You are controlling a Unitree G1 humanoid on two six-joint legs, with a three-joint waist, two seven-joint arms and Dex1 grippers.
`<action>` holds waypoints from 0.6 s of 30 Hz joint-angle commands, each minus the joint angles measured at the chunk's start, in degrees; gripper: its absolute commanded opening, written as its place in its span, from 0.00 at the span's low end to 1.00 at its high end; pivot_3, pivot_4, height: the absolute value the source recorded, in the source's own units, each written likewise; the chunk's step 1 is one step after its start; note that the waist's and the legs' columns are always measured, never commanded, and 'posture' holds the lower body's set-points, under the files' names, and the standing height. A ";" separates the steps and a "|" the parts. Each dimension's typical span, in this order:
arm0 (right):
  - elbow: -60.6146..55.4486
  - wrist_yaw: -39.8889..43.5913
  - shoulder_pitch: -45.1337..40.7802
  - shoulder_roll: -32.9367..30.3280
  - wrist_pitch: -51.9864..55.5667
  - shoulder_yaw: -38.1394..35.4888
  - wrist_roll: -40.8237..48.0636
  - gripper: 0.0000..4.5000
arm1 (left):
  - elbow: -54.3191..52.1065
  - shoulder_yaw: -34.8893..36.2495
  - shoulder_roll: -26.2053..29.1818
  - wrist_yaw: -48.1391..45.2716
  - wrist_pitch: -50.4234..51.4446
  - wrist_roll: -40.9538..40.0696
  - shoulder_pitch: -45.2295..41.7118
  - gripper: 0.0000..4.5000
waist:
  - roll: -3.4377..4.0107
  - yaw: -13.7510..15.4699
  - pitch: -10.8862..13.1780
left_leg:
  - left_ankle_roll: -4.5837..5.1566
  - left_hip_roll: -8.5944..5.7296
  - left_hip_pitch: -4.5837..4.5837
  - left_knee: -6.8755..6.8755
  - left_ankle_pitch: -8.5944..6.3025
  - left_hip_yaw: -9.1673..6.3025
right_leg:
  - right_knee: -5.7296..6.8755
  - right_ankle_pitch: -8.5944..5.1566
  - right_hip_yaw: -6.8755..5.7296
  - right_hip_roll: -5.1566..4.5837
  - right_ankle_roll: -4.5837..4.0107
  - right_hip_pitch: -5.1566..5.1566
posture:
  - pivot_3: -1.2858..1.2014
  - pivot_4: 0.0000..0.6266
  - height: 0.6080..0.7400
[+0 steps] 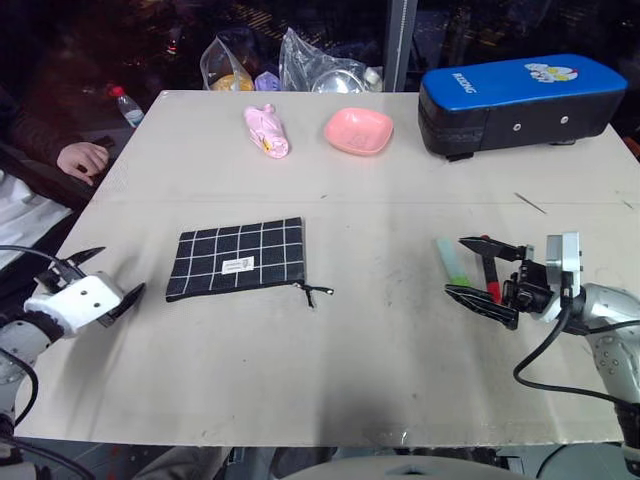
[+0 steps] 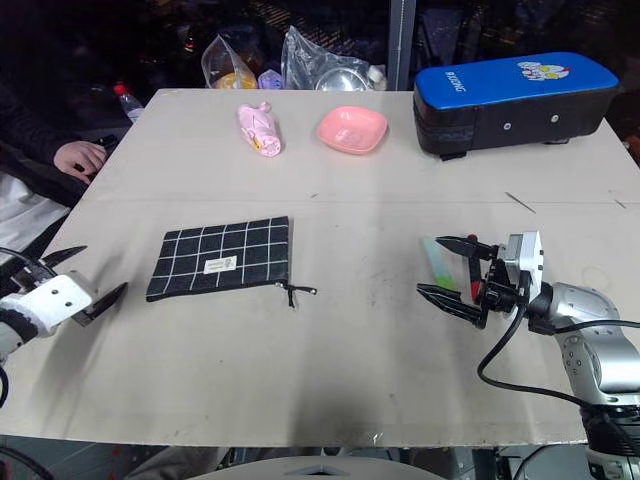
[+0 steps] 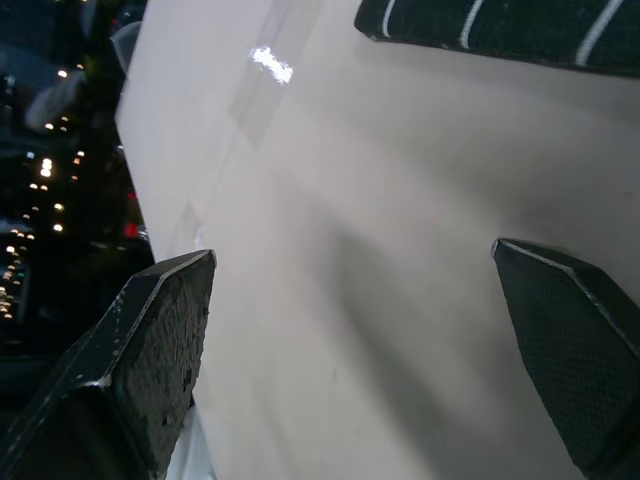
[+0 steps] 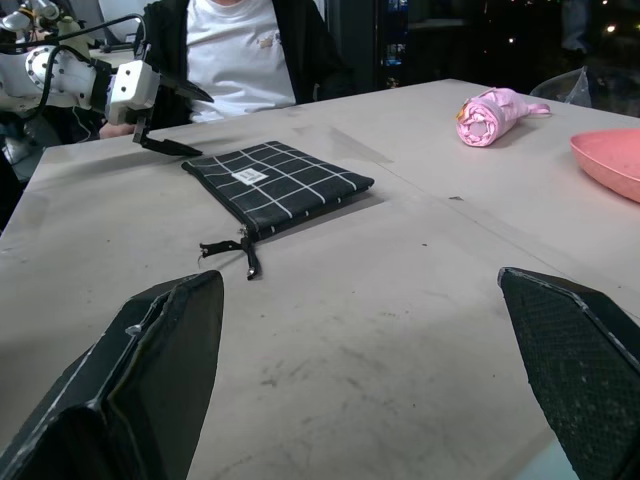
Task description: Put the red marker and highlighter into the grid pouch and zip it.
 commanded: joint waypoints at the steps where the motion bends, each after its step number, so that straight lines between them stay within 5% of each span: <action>1: -2.64 -0.27 0.12 0.00 -0.66 -0.72 0.70 0.99 | 0.41 -3.56 0.53 -1.17 -5.24 0.69 -2.27 1.00 | 0.00 0.08 0.00 | 0.00 -0.02 0.00 0.00 0.00 0.00 | 0.00 0.00 0.00 -0.01 0.00 0.00 | 0.52 0.24 0.89; 18: -0.22 1.65 1.48 -2.27 -1.76 -3.16 0.48 0.99 | -1.64 -19.60 -0.15 -12.46 -24.81 1.00 -9.67 1.00 | 0.04 -0.09 -0.04 | 0.22 -0.06 0.05 0.02 0.13 0.08 | 0.02 0.02 0.06 0.01 0.03 0.04 | 0.52 0.24 0.89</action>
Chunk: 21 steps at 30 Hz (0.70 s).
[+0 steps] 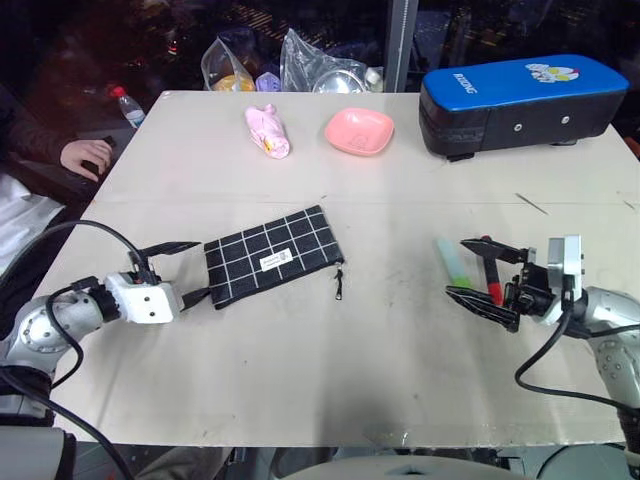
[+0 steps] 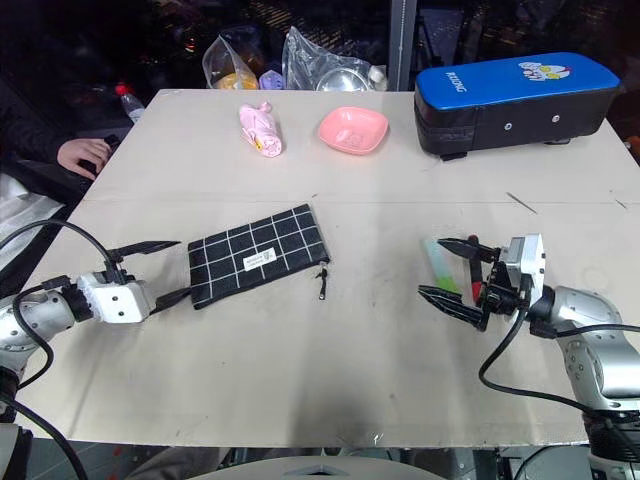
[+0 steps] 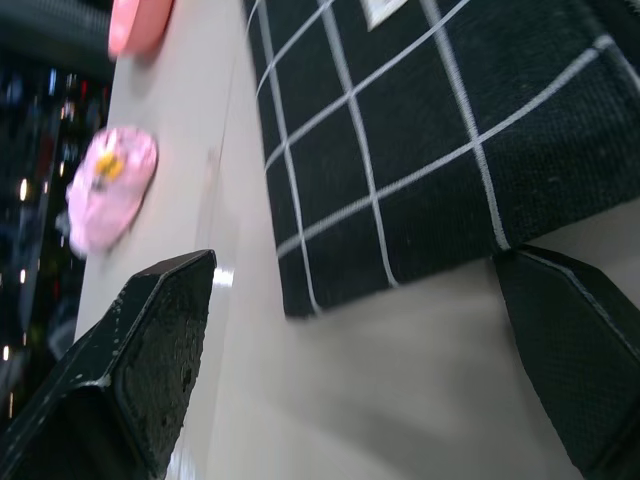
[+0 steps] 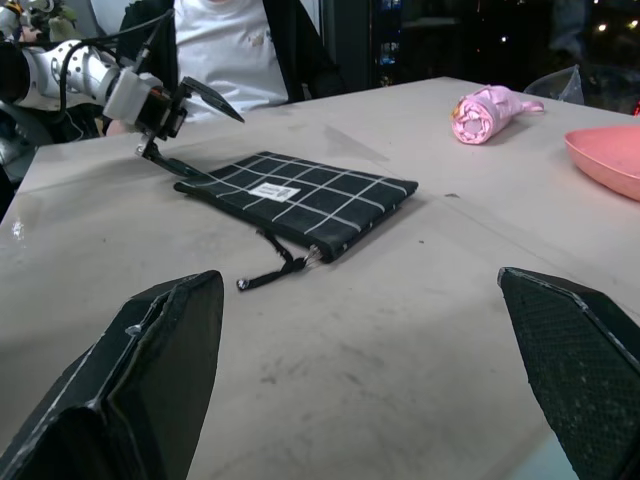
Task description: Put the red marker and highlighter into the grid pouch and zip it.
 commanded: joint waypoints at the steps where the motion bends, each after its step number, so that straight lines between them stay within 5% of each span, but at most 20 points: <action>1: 0.33 1.88 -0.22 -1.76 -1.41 -2.30 0.43 0.99 | -0.76 -4.12 0.38 -1.57 -5.10 2.92 0.13 1.00 | 0.00 0.01 0.00 | 0.00 0.00 0.00 0.01 0.00 0.00 | 0.00 0.00 0.00 0.00 0.00 0.00 | 0.52 0.24 0.89; 21: 0.43 2.46 -1.39 -2.18 -1.41 -1.32 0.67 0.99 | -6.64 -7.63 -1.73 3.60 -7.09 4.88 -1.44 1.00 | 0.08 0.16 -0.05 | 0.07 -0.10 0.03 0.08 0.02 0.06 | 0.02 0.07 0.05 0.17 0.14 0.06 | 0.52 0.24 0.89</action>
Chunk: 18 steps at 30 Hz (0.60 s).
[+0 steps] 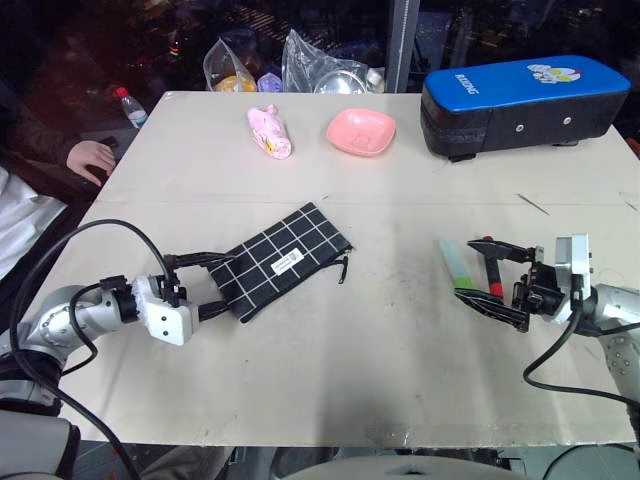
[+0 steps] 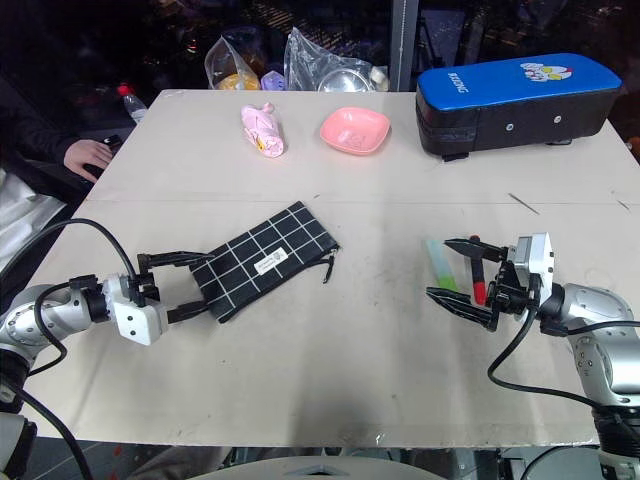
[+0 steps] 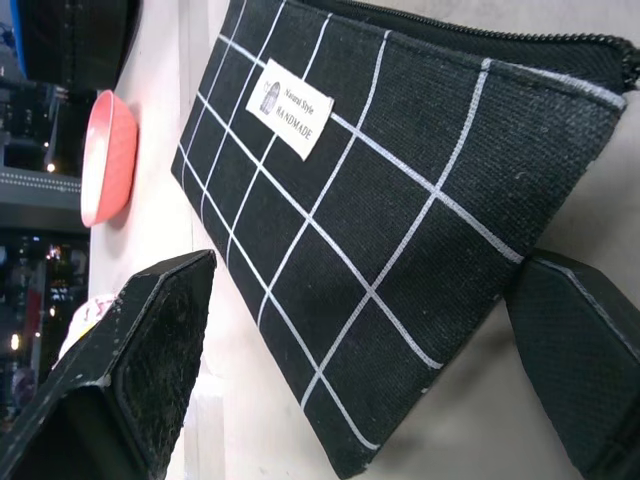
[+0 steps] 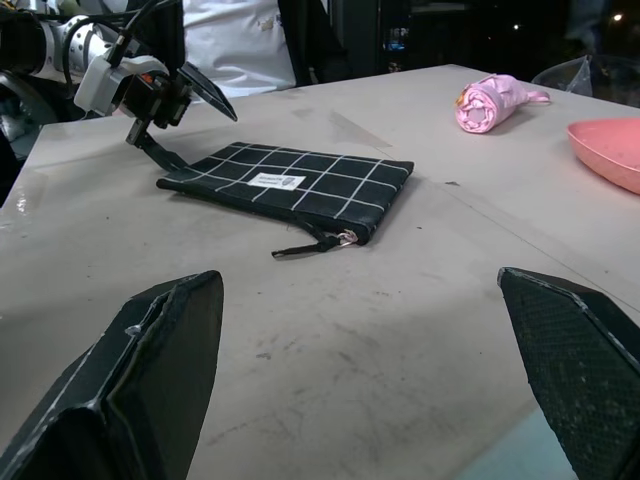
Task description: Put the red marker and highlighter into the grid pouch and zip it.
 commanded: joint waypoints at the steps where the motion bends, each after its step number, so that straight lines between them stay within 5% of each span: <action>1: -1.40 0.37 -0.52 -0.39 -0.62 -1.08 0.63 0.99 | -5.25 -0.61 -2.52 1.93 1.39 0.85 2.24 1.00 | 0.04 0.15 -0.02 | 0.00 -0.01 0.00 0.01 0.00 0.00 | 0.00 0.01 0.00 -0.01 0.01 0.00 | 0.52 0.24 0.89; 18: -1.58 -1.05 0.12 0.84 -1.28 -1.44 0.01 0.99 | -18.91 6.11 -11.59 16.65 22.03 9.58 7.22 1.00 | 0.04 -0.06 -0.03 | 0.00 0.02 0.00 0.15 0.01 -0.03 | 0.19 0.03 0.03 0.10 0.05 0.01 | 0.52 0.24 0.89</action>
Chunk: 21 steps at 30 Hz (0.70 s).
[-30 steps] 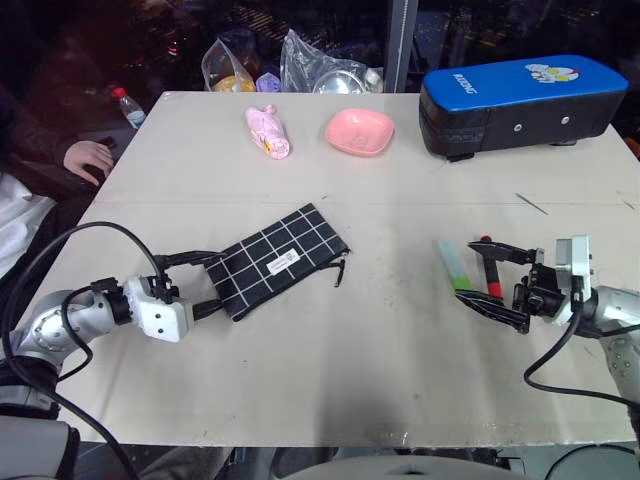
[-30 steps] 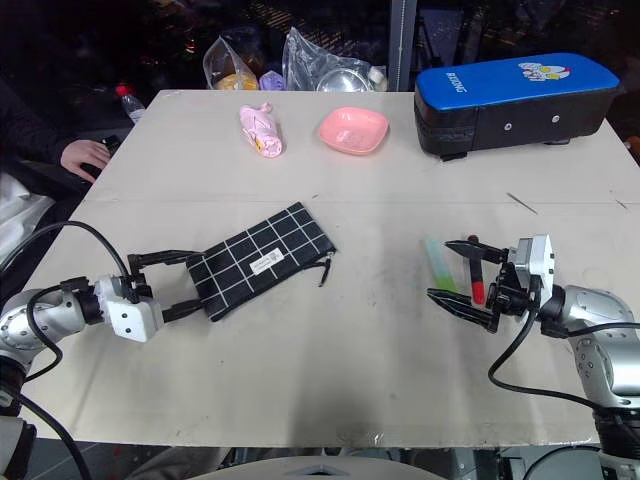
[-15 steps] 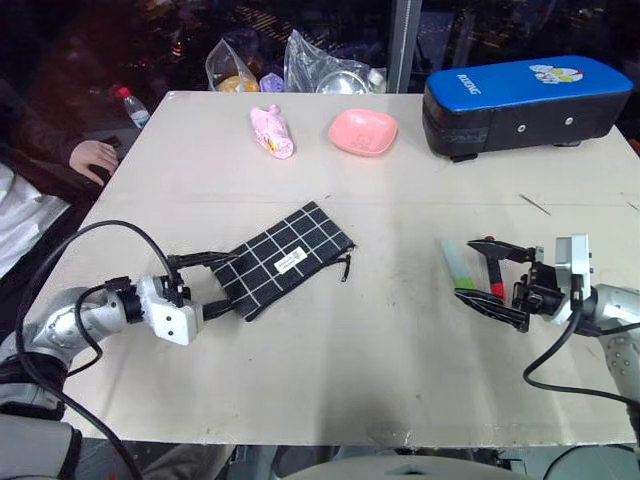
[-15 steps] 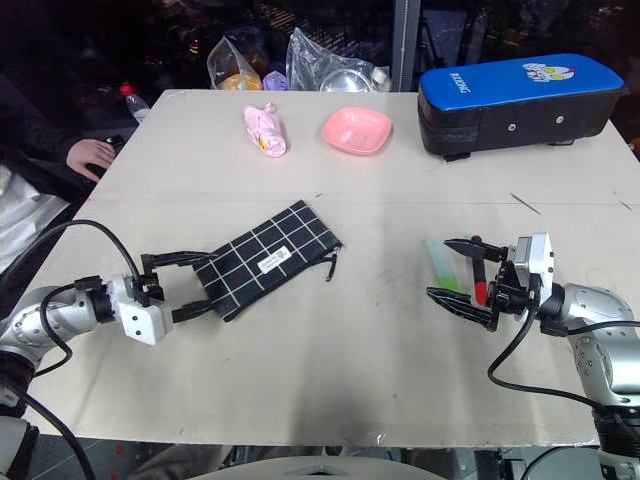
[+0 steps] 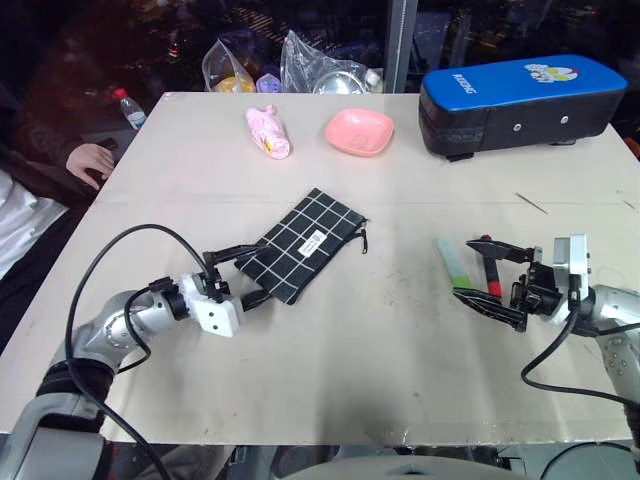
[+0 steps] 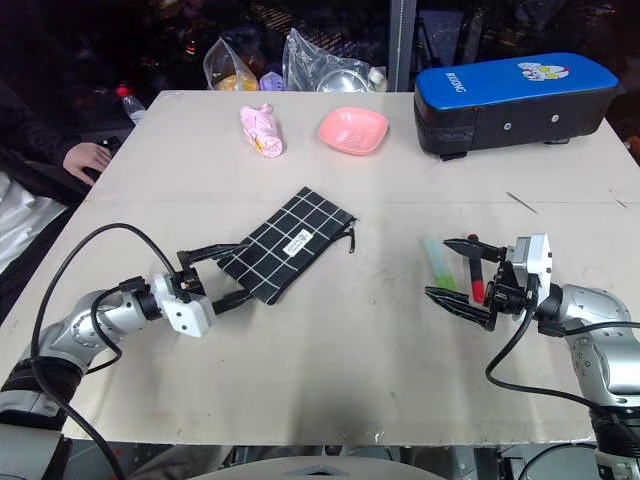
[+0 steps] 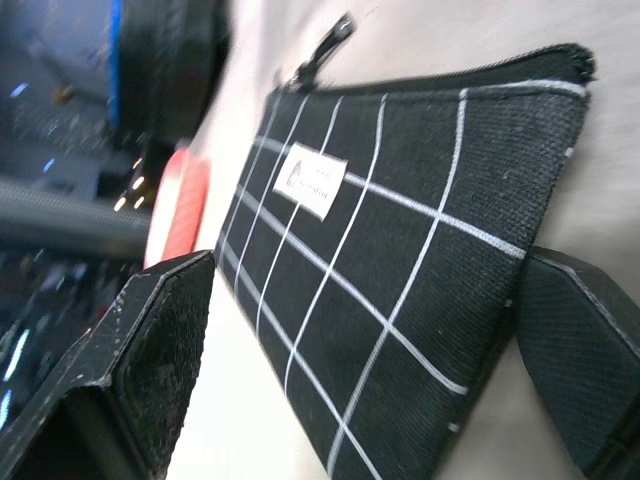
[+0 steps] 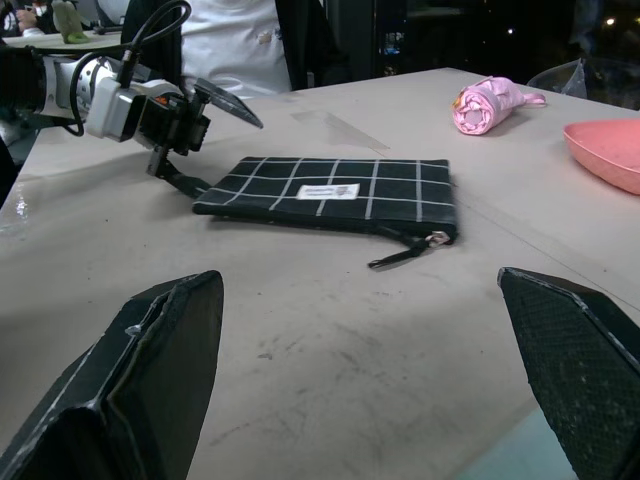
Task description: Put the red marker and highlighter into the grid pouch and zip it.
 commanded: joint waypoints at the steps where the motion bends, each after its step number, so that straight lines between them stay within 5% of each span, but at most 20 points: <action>1: -1.58 -0.35 0.04 0.05 -1.21 -1.49 0.49 0.99 | -3.03 1.71 -1.42 2.96 9.68 1.96 1.76 1.00 | 0.04 0.22 -0.02 | 0.00 0.00 0.01 0.02 0.00 0.00 | 0.02 0.00 0.00 -0.01 0.00 0.00 | 0.52 0.24 0.89; 15: -1.48 -1.31 -0.18 0.70 -1.66 -0.98 0.12 0.99 | -14.38 -1.34 -5.23 2.42 26.00 3.92 0.21 1.00 | 0.08 0.55 -0.04 | -0.02 0.04 0.03 0.56 0.00 -0.07 | 0.61 -0.02 0.00 -0.11 -0.02 0.00 | 0.52 0.24 0.89; 21: -1.48 -1.65 -0.21 1.05 -1.97 -0.78 -0.10 0.99 | -14.93 -3.71 -7.03 3.93 25.58 6.47 -3.95 1.00 | 0.05 0.57 -0.03 | -0.02 0.02 -0.01 0.56 0.00 -0.07 | 0.58 -0.02 0.00 -0.08 -0.02 -0.01 | 0.52 0.24 0.89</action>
